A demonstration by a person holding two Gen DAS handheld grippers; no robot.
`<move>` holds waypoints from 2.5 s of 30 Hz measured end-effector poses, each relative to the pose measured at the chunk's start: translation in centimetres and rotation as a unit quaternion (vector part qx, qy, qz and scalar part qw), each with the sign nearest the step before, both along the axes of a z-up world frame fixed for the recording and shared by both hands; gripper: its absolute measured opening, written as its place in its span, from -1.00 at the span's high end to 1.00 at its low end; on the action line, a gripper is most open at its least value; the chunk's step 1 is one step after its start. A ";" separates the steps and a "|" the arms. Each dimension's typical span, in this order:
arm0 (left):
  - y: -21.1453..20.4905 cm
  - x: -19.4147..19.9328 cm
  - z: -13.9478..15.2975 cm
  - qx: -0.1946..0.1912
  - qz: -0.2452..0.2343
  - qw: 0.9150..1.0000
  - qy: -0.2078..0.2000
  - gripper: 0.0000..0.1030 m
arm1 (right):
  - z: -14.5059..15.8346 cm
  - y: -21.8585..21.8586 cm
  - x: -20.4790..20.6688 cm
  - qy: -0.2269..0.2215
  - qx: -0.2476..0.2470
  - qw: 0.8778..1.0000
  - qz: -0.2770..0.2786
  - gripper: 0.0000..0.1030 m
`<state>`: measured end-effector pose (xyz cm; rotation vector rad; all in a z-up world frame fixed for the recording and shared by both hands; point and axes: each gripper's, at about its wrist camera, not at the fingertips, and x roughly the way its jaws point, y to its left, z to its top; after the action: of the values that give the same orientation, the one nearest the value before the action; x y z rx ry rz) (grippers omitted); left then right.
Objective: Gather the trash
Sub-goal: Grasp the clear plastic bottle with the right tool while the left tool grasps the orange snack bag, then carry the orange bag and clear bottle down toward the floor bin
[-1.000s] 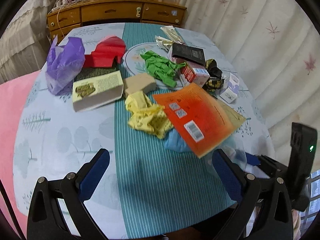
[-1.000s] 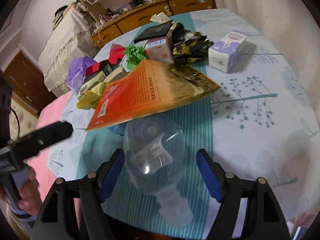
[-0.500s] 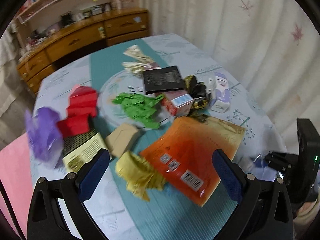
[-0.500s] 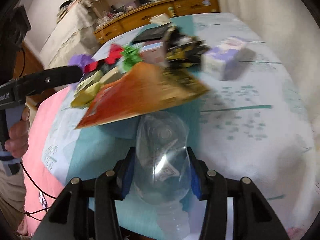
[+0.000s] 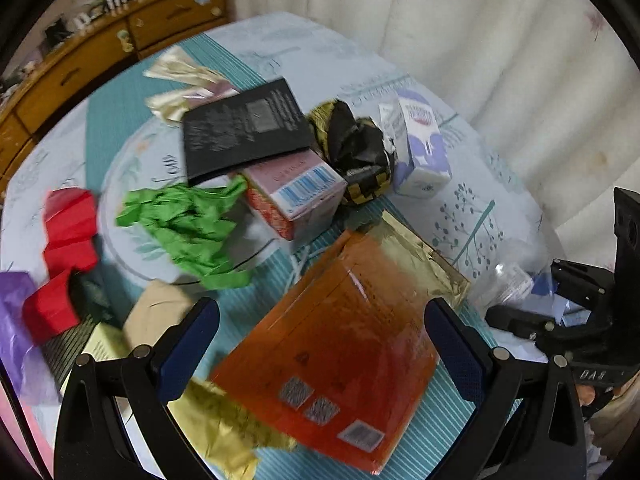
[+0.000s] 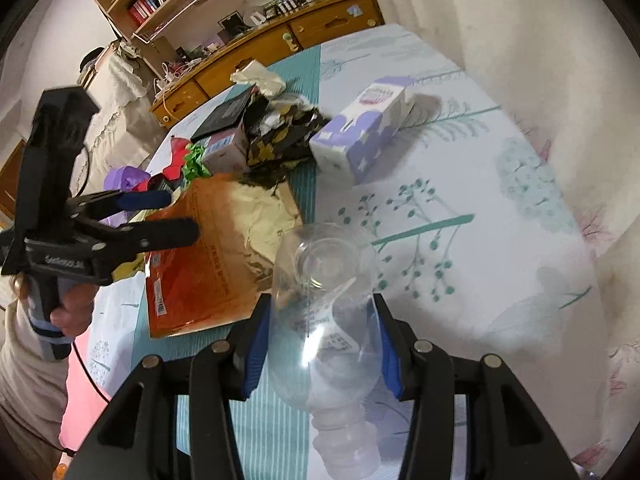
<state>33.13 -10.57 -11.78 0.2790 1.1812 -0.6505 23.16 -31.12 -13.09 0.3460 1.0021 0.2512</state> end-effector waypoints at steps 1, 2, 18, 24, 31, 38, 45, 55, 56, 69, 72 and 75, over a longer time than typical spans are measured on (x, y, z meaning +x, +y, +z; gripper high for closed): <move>-0.2 0.2 -0.3 0.001 -0.003 1.000 0.004 -0.97 | -0.1 0.2 -0.1 -0.004 -0.001 1.000 0.000 0.07; -0.5 0.4 -0.6 0.003 -0.003 1.000 0.009 -0.97 | -0.1 0.5 -0.1 -0.007 -0.003 1.000 0.002 0.07; -3.2 -3.0 0.3 0.018 -0.016 1.000 -0.008 0.82 | -0.3 1.4 -0.6 -0.036 0.001 0.999 0.000 0.08; -4.1 -5.7 2.1 0.016 0.000 0.998 -0.058 0.90 | -0.5 0.7 -1.2 -0.039 0.034 0.999 -0.014 0.10; -0.4 -8.6 6.1 -0.004 0.057 0.995 -0.082 0.91 | 2.9 0.0 -5.1 -0.095 0.046 0.994 -0.033 0.10; 5.7 -15.7 11.5 -0.032 0.103 0.985 -0.131 0.91 | 7.1 0.6 -11.2 -0.146 0.034 0.988 -0.028 0.10; 10.3 -24.7 12.5 -0.034 0.158 0.969 -0.186 0.91 | 7.0 2.9 -16.6 -0.142 0.036 0.989 0.005 0.10; 13.0 -35.1 5.6 -0.071 0.222 0.960 -0.154 0.91 | 3.2 5.4 -20.4 -0.087 0.027 0.994 0.059 0.10; 12.9 -35.6 4.8 -0.070 0.224 0.960 -0.153 0.91 | 2.6 5.9 -20.9 -0.080 0.023 0.994 0.065 0.10; 11.4 -35.7 -6.9 -0.029 0.234 0.965 -0.116 0.91 | -7.0 8.9 -20.6 -0.009 -0.014 0.995 0.094 0.10; 10.9 -35.1 -9.4 -0.023 0.237 0.966 -0.102 0.91 | -9.8 9.5 -20.1 0.005 -0.014 0.996 0.090 0.10; 10.6 -34.3 -11.2 -0.022 0.244 0.965 -0.095 0.91 | -12.3 10.0 -19.6 0.022 -0.015 0.996 0.087 0.10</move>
<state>-1.21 0.01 -23.03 0.0057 0.9970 -0.2121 3.55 -21.14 -25.43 0.2388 1.0792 0.3868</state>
